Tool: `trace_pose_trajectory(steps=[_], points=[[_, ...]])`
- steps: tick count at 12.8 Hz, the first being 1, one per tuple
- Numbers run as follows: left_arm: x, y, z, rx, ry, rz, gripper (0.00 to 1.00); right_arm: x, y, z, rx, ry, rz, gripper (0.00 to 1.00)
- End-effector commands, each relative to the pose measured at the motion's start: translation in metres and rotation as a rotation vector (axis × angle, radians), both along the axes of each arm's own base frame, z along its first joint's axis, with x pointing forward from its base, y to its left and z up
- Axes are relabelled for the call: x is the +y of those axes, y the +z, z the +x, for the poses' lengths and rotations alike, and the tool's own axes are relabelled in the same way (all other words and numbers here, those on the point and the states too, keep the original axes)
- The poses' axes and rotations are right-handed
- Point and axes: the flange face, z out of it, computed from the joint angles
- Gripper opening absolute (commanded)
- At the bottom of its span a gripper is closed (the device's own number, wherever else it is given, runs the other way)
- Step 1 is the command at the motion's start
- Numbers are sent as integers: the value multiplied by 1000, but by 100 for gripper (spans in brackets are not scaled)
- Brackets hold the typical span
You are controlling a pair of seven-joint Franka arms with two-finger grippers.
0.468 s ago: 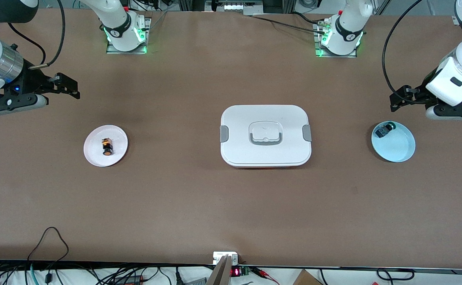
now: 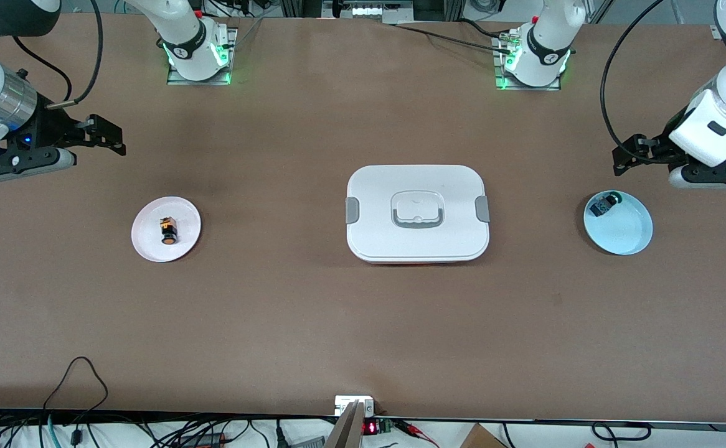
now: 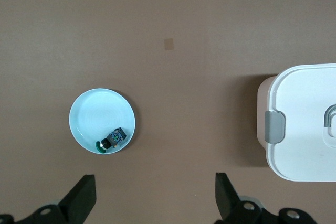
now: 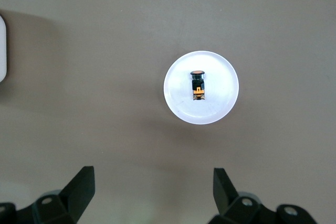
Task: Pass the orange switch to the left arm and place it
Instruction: 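Move the right gripper toward the white plate with the orange switch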
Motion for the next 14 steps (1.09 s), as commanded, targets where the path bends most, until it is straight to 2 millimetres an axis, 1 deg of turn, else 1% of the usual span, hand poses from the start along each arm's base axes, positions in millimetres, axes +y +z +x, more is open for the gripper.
trace_pose_trajectory(steps=[1,2,3,4,6,8,10,12,13,14], points=[[-3,7,0,1,1,20,100,1,-11,4,24,131,-6,100],[-2,7,0,1,2,20,100,-1,-25,1,69,233,12,100],[-2,7,0,1,2,20,100,-1,-34,0,78,275,18,100],[-3,7,0,1,1,20,100,-1,-44,3,82,289,17,100],[-3,7,0,1,1,20,100,-5,-71,15,97,421,31,100],[-3,7,0,-1,1,20,100,-14,-110,19,101,538,45,100],[-3,7,0,1,1,20,100,-19,-147,12,91,640,42,100],[-3,7,0,1,1,20,100,-19,-187,6,91,813,55,100],[-3,7,0,1,1,20,100,-20,-204,7,100,892,63,100],[-3,7,0,1,1,20,100,-22,-224,13,100,995,60,100]])
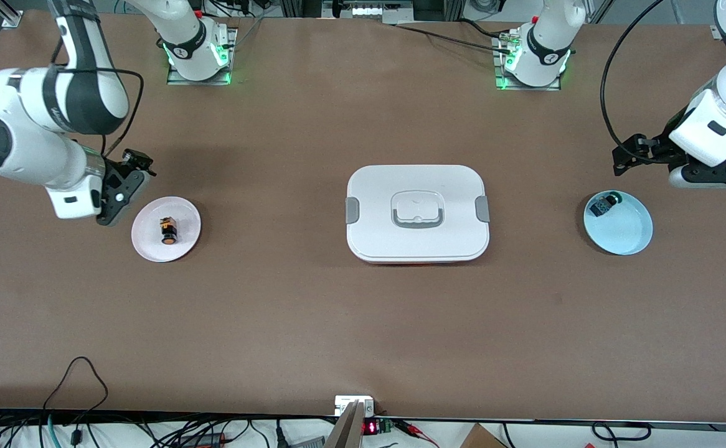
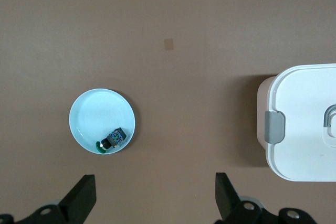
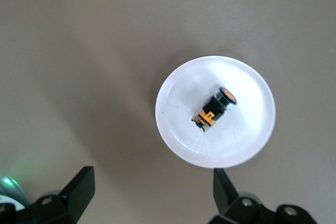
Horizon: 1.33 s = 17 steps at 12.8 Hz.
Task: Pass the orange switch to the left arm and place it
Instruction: 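Lower the right gripper over the orange switch on the white plate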
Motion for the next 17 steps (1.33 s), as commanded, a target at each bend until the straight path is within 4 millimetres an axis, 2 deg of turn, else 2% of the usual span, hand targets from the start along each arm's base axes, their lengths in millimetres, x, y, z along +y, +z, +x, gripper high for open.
trace_pose_trajectory(steps=[1,3,5,10,14,17], points=[[-2,7,0,0,1,20,100,-3,-37,9,-27,258,0,100],[-2,6,0,1,1,20,100,-7,-59,18,-58,429,18,100],[-2,6,0,1,1,20,100,-6,-68,23,-80,602,37,100],[-2,6,0,1,1,20,100,-5,-104,29,-85,827,59,100],[-2,6,0,1,1,20,100,-13,-129,16,-93,860,68,100],[-2,6,0,1,1,20,100,-16,-133,14,-106,857,62,100]])
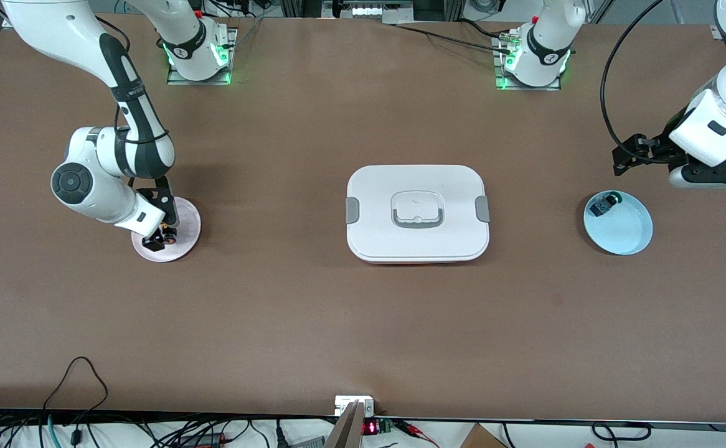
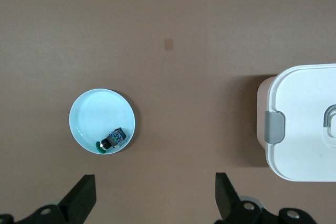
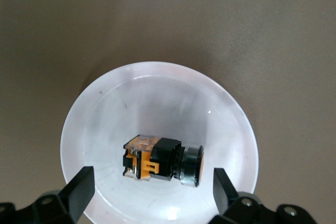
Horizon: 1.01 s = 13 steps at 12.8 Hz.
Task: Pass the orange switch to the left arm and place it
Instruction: 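Lower the right gripper over the orange switch on the white plate, then close the right gripper on the orange switch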
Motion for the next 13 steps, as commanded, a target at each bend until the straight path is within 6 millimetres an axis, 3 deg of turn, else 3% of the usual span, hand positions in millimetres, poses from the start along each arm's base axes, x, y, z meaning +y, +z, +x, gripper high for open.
trace_pose_trajectory(steps=[1,13], points=[[-2,6,0,2,1,20,100,-6,-2,-3,-20,13,12,100],[-2,6,0,3,1,20,100,-7,-28,-5,-22,-36,47,100]])
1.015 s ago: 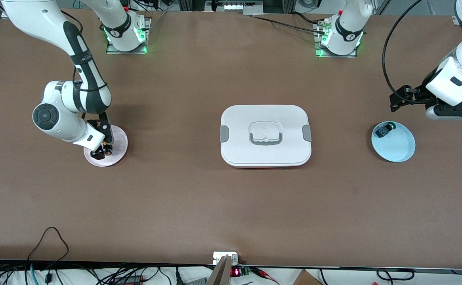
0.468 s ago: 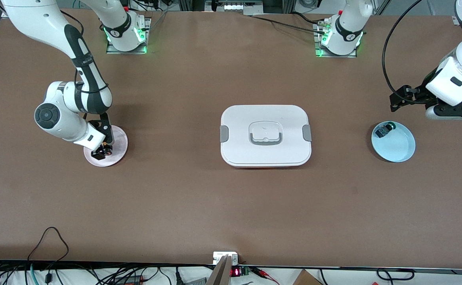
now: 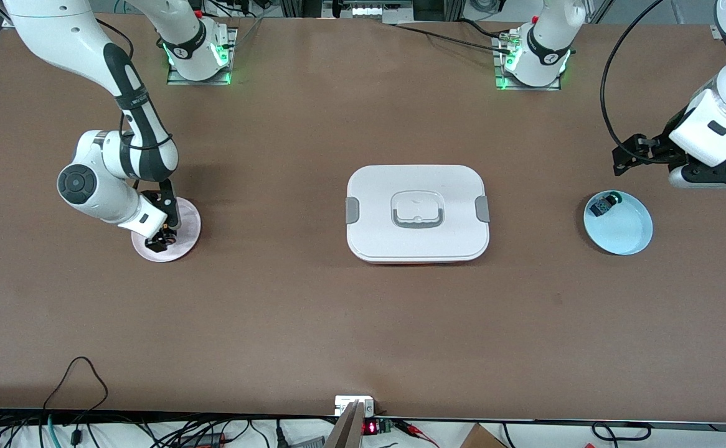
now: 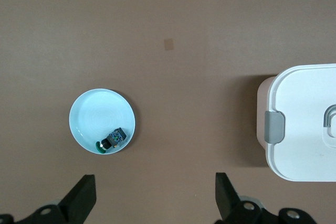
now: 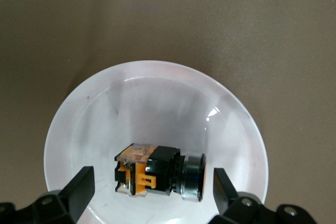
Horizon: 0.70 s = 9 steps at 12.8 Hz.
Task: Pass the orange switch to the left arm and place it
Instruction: 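Close the right gripper on the orange switch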
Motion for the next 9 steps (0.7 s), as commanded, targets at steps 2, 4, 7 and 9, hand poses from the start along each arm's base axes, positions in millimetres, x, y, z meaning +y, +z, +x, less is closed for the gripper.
trace_pose_trajectory(steps=[2,4,7,9], points=[[-2,7,0,0,1,20,100,-3,-10,-3,-8,-30,51,100],[-1,6,0,2,3,20,100,-2,-13,-4,-3,-21,53,100],[-2,7,0,0,1,20,100,-3,-13,-3,-5,-22,53,100],[-2,6,0,2,1,20,100,-4,-13,-3,-5,-22,54,100]])
